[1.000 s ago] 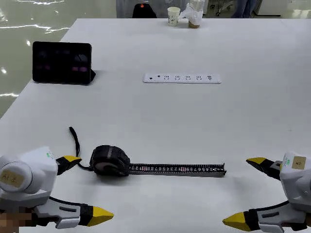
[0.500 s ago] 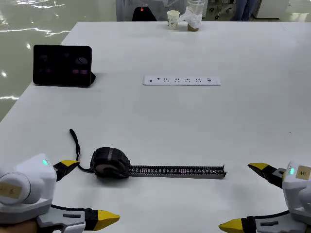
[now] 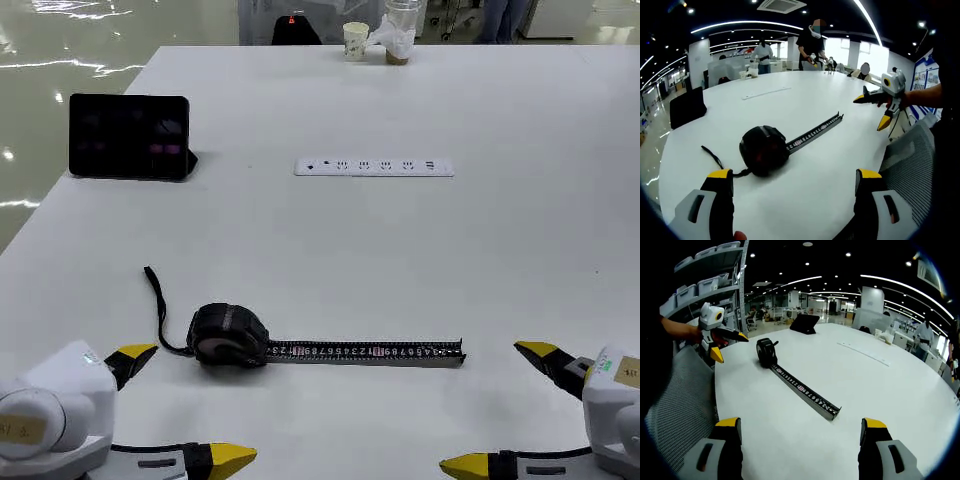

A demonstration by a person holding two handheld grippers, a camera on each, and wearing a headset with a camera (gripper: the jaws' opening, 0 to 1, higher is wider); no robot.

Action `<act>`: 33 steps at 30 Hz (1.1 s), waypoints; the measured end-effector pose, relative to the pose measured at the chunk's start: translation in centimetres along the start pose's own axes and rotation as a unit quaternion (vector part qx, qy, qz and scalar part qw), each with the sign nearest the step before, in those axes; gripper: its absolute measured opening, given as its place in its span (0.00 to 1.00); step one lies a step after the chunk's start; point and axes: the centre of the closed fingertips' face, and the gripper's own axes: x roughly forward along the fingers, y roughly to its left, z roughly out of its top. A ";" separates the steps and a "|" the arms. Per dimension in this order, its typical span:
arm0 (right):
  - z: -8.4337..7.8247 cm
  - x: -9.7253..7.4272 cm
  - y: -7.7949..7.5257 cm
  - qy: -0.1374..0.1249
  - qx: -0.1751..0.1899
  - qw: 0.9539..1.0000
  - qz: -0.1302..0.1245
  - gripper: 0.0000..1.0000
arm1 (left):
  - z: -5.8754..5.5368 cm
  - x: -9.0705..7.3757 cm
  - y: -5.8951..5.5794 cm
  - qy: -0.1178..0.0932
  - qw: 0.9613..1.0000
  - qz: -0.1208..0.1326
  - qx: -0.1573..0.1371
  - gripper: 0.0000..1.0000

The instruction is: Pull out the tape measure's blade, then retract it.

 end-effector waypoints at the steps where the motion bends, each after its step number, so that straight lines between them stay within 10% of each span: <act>1: 0.2 -0.1 0.1 -0.005 0.006 1.000 -0.002 0.99 | 0.0 0.0 -0.1 -0.002 1.000 0.002 -0.003 0.99; 33: 1.7 -0.8 3.4 -0.025 0.092 0.993 -0.069 0.99 | 1.2 -0.1 -3.2 -0.018 0.996 0.067 -0.049 0.99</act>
